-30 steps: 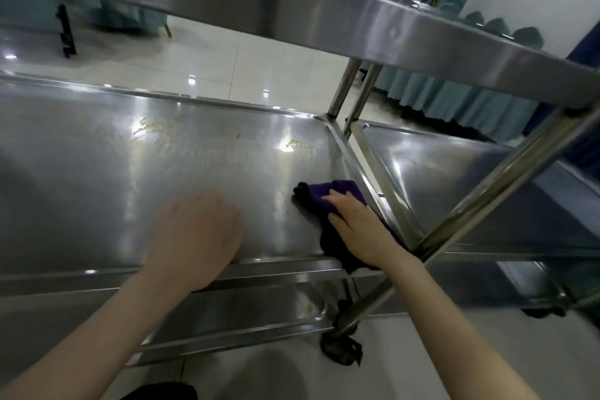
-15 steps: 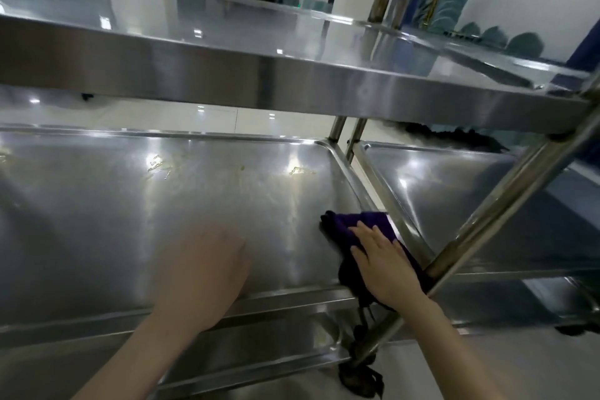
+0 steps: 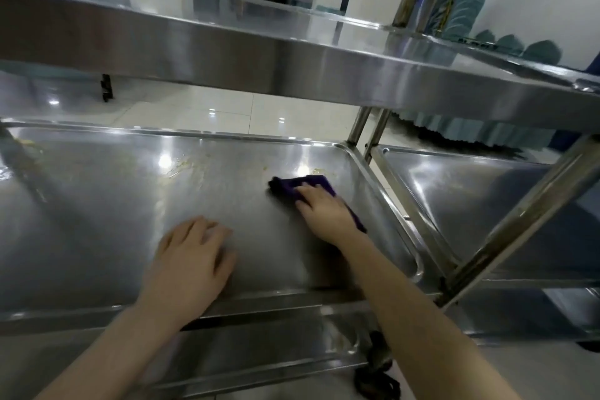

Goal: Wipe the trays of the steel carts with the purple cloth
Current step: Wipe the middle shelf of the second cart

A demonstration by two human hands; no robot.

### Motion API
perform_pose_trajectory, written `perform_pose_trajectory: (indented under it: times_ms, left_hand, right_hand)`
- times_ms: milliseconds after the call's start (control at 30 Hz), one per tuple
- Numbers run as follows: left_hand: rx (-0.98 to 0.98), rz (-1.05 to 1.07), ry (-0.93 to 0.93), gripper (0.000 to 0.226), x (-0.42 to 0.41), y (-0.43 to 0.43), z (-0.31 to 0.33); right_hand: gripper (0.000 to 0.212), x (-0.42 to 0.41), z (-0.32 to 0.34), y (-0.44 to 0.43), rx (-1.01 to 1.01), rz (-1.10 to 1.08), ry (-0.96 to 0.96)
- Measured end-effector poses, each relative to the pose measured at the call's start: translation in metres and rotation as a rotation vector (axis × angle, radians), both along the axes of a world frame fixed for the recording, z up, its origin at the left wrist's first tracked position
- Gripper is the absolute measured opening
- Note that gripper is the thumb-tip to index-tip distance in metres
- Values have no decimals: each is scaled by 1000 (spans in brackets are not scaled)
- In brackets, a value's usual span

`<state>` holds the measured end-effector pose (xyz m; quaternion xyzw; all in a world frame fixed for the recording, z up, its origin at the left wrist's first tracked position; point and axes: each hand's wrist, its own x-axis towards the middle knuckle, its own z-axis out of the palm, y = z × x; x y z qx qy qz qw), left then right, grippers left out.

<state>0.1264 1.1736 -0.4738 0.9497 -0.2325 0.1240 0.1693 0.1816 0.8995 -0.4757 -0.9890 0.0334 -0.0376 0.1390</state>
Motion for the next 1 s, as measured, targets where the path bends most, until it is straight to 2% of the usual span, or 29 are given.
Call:
perform_pose_trajectory:
  times_ms: [100,200,233,300,400,500,567,600,700,767,833,933,1000]
  left_hand:
    - [132,-102,-30,65,10,36,-2]
    - [58,-30,-8,64,12,44,-5]
    - [36,-5,-9,61,11,41,-4]
    - [-15,16,-11,60,9,37,-4]
    - [-63,74,-3,58,5,44,-2]
    - [-88,87,8,55,4,47,0]
    - [-35,25,22,59,4,52,2]
    - [16,-22,12,61,4,58,1]
    - [61,-77,-14,63,6,84,-5]
    - [20,-26,-6,61,5,89,-8]
    - [-3,-12,-15,56,4,83,-10]
    - [-95,5,-25,49,3,79,-9]
    - [-180,9,-9,45,3,85,-8]
  right_hand:
    - [47,-52,4,-87,3,-391,6]
    - [47,-44,4,-73,25,-506,12]
    - [45,-32,3,-45,23,-453,-11]
    - [41,1,-7,26,-27,-188,-80]
    - [45,30,-15,118,-1,182,-7]
    - [46,16,-7,102,4,251,5]
    - [41,-11,-8,46,-64,123,-84]
    - [40,-30,-7,10,-60,-12,-104]
    - [43,-88,-2,-61,17,-407,-50]
    - [43,-100,-3,-53,7,-446,-43]
    - [40,-93,-6,-2,4,-333,-81]
    - [37,-66,-18,110,-30,-42,-133]
    - [39,-56,-21,168,27,122,-111]
